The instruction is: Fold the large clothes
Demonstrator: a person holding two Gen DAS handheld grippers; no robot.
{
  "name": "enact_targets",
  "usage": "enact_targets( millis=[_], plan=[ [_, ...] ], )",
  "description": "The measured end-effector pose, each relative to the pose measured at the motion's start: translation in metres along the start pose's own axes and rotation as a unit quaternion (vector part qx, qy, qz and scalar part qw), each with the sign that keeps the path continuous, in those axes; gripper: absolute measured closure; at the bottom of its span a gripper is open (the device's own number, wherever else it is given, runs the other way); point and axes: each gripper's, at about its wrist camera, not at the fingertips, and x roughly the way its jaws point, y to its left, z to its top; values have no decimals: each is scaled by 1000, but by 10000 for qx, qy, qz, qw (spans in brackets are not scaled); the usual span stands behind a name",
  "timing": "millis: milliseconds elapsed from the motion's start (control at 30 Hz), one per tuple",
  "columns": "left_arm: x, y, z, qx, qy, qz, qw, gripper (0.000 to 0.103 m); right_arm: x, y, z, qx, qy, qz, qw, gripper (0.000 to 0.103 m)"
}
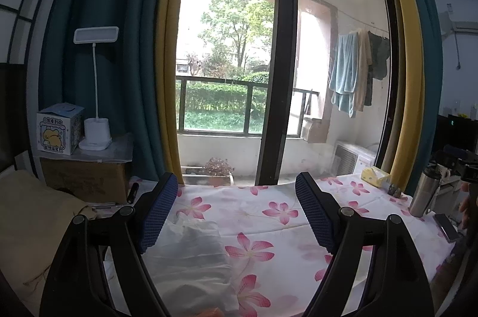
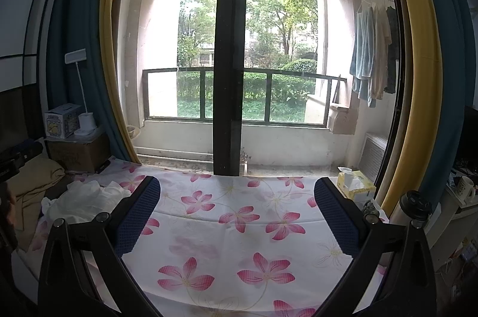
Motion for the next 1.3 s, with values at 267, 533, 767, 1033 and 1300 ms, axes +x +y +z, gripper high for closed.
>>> enact_targets(
  millis=[267, 533, 767, 1033, 1300],
  plan=[
    [2, 1, -2, -54, -2, 7, 10000, 19, 0, 0, 0, -25, 17, 0, 10000, 1],
    [3, 1, -3, -47, 2, 7, 10000, 19, 1, 0, 0, -4, 19, -29, 10000, 1],
    [1, 2, -2, -109, 10, 52, 9999, 19, 2, 0, -1, 1, 35, -15, 10000, 1],
    [3, 1, -4, -71, 25, 61, 10000, 19, 2, 0, -1, 13, 30, -29, 10000, 1],
    [3, 2, -3, -41, 29, 111, 9999, 20, 3, -2, -3, 48, 29, -34, 10000, 1]
  ],
)
